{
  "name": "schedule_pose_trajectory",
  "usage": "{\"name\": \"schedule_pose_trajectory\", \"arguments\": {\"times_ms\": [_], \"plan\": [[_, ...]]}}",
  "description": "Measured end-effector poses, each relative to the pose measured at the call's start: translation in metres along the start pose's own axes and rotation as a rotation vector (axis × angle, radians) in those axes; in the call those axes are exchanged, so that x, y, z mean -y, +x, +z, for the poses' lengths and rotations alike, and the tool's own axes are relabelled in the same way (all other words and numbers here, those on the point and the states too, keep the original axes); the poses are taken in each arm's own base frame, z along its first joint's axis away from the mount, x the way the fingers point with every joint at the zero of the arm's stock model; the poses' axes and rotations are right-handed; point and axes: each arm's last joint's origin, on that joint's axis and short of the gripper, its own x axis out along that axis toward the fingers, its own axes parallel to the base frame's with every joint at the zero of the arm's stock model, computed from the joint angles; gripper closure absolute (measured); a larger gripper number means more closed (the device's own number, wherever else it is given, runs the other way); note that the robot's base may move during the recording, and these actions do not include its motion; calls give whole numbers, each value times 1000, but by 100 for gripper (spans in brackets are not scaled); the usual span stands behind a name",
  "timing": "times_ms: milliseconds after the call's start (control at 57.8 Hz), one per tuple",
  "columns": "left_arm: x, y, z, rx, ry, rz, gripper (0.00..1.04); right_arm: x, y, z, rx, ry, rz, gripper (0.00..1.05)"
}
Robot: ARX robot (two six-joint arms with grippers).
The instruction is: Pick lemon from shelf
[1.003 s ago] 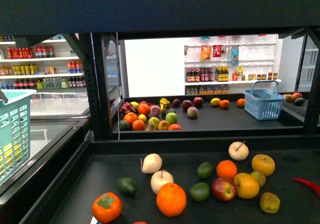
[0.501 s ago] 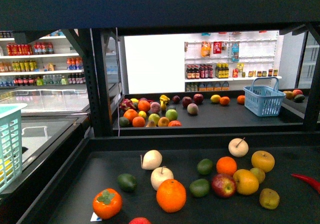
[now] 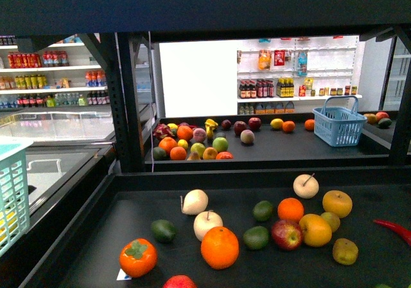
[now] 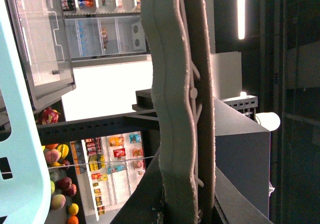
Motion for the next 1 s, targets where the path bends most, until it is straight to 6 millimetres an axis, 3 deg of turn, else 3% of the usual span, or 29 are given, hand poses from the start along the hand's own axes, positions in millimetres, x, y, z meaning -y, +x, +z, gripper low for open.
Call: {"name": "schedule_pose_trajectory", "arguments": {"times_ms": [242, 726, 1003], "plan": [[-3, -2, 4, -17, 0, 19, 94, 0, 0, 0, 0, 0, 0, 2], [-8, -2, 2, -83, 82, 102, 8, 0, 0, 0, 0, 0, 0, 2], [9, -1, 7, -93, 106, 130, 8, 0, 0, 0, 0, 0, 0, 2]]}}
